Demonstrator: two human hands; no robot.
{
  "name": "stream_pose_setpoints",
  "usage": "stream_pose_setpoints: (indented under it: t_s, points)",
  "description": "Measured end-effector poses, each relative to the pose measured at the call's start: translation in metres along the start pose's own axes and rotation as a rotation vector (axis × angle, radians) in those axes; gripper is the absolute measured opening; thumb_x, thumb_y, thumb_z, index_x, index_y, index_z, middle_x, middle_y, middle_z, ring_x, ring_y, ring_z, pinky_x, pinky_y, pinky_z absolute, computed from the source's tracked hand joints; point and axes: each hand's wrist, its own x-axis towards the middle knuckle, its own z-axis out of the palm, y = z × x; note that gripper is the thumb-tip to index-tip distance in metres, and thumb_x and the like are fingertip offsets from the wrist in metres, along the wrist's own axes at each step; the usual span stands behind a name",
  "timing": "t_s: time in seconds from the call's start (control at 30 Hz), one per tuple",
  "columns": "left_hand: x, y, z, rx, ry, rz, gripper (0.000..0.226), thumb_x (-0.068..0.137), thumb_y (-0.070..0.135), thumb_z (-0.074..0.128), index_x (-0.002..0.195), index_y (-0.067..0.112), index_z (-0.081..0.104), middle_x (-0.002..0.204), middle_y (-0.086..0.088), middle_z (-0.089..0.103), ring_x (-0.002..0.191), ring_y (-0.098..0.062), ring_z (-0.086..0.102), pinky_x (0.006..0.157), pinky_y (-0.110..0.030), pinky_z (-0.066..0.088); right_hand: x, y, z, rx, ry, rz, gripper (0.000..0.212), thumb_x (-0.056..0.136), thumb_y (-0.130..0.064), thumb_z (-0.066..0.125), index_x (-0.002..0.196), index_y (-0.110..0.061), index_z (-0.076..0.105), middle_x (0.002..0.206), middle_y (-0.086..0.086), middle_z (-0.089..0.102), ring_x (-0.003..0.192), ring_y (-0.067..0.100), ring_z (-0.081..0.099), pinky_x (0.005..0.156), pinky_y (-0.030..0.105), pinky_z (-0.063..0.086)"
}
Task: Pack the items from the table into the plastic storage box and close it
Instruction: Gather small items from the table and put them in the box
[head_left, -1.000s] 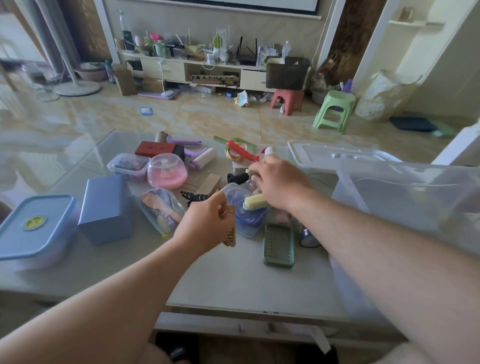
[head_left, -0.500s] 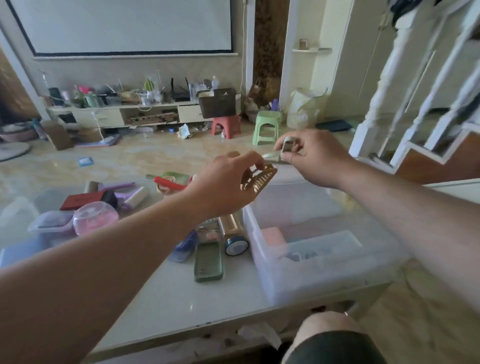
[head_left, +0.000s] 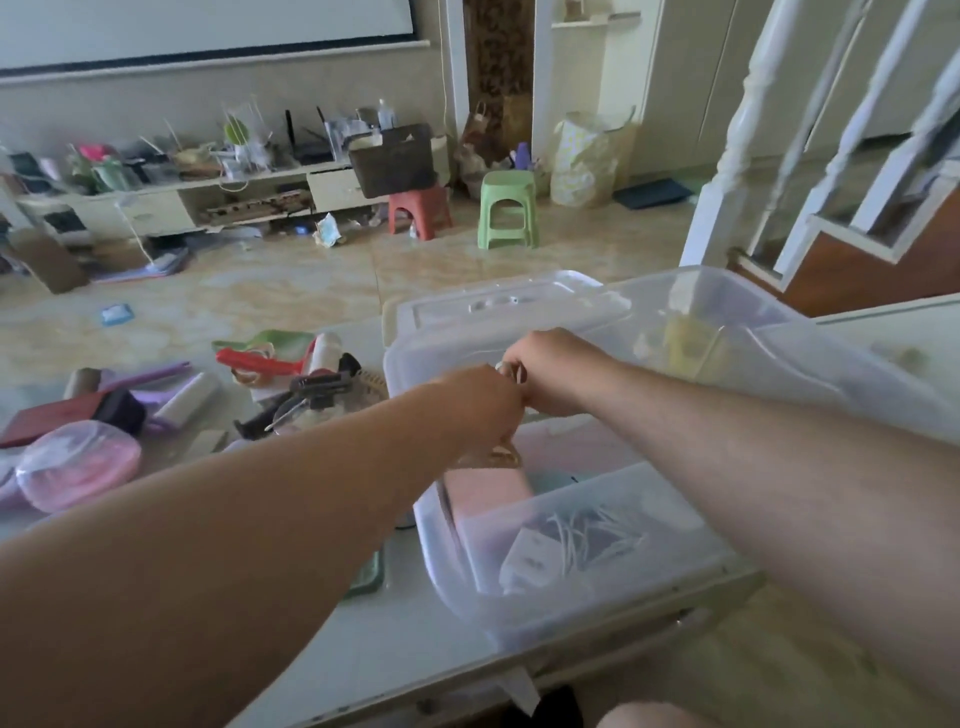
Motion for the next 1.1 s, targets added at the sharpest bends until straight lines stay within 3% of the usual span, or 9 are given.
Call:
stream_pose_setpoints:
  t_s: [0.23,0.37,0.57,0.63,0.73,0.83,0.9,0.93,1.1]
  points:
    - [0.031,0.004,0.031,-0.389,-0.36,-0.123,0.024,0.093,0.008,0.068,0.117,0.009,0.072,0.114,-0.017,0.068,0.087,-0.036,0.069,0.079,-0.045,0.062,0.013,0.011,0.035,0.255,-0.178,0.012,0.02,0.098,-0.023,0.06,0.083,-0.017,0.071,0.073,-0.006,0.069,0.069,0.016,0.063,0.057,0.025,0.043]
    - [0.031,0.002,0.029,-0.41,-0.301,-0.037,0.04,0.087,0.044,0.077,0.111,0.012,0.07,0.082,0.0,0.064,0.069,-0.016,0.064,0.065,-0.033,0.057,0.019,0.012,0.045,0.372,-0.183,0.041,0.022,0.099,-0.021,0.054,0.085,-0.013,0.07,0.087,0.016,0.074,0.08,0.034,0.073,0.065,0.033,0.051]
    - [0.005,0.009,0.018,-0.06,-0.338,0.042,0.06,0.103,0.029,0.057,0.158,0.037,0.033,0.158,0.002,0.04,0.142,-0.025,0.041,0.114,-0.036,0.036,0.004,0.002,0.044,0.111,-0.319,-0.103,0.022,0.095,-0.006,0.051,0.099,-0.015,0.07,0.104,0.005,0.073,0.088,0.024,0.062,0.078,0.036,0.051]
    - [-0.004,0.008,0.013,-0.015,-0.278,0.022,0.053,0.103,0.035,0.055,0.154,0.033,0.042,0.149,0.0,0.052,0.132,-0.026,0.053,0.108,-0.039,0.045,-0.003,-0.002,0.048,0.071,-0.349,-0.176,0.018,0.093,-0.004,0.057,0.104,-0.01,0.07,0.106,0.009,0.072,0.087,0.022,0.055,0.077,0.037,0.043]
    - [-0.028,0.004,-0.002,-0.091,0.014,-0.072,0.028,0.099,0.031,0.055,0.125,0.033,0.066,0.102,0.005,0.066,0.088,-0.018,0.064,0.064,-0.034,0.047,-0.012,-0.005,0.035,-0.008,-0.28,-0.159,0.019,0.097,-0.017,0.058,0.087,-0.029,0.068,0.098,-0.007,0.064,0.092,0.018,0.054,0.076,0.03,0.037]
    - [-0.065,-0.009,-0.008,-0.203,0.366,-0.082,0.032,0.098,0.031,0.05,0.124,0.044,0.063,0.112,0.007,0.065,0.099,-0.018,0.063,0.074,-0.034,0.045,-0.018,-0.011,0.007,-0.034,-0.1,-0.054,0.021,0.095,-0.034,0.054,0.074,-0.035,0.052,0.094,-0.013,0.064,0.1,0.025,0.062,0.083,0.032,0.044]
    - [-0.092,-0.028,0.002,-0.324,0.54,-0.132,0.03,0.099,0.037,0.051,0.126,0.044,0.062,0.119,0.009,0.063,0.106,-0.016,0.061,0.081,-0.031,0.044,-0.026,-0.024,-0.014,0.003,-0.069,-0.026,0.005,0.096,-0.033,0.059,0.095,-0.037,0.061,0.101,-0.009,0.066,0.104,0.025,0.062,0.085,0.032,0.045]
    - [-0.106,-0.039,0.01,-0.386,0.59,-0.172,0.029,0.099,0.039,0.051,0.127,0.043,0.061,0.119,0.01,0.062,0.105,-0.015,0.06,0.081,-0.031,0.043,-0.029,-0.032,-0.024,0.039,-0.045,-0.01,0.021,0.095,-0.031,0.062,0.115,-0.038,0.067,0.113,-0.007,0.067,0.108,0.024,0.062,0.09,0.033,0.047]
    - [-0.177,-0.089,0.078,-0.551,0.52,-0.378,0.027,0.095,0.037,0.057,0.12,0.042,0.066,0.126,0.009,0.058,0.108,-0.016,0.058,0.087,-0.035,0.052,-0.062,-0.107,-0.07,0.221,0.221,-0.105,0.042,0.094,-0.027,0.066,0.136,-0.027,0.066,0.127,-0.004,0.068,0.101,0.014,0.059,0.087,0.027,0.043]
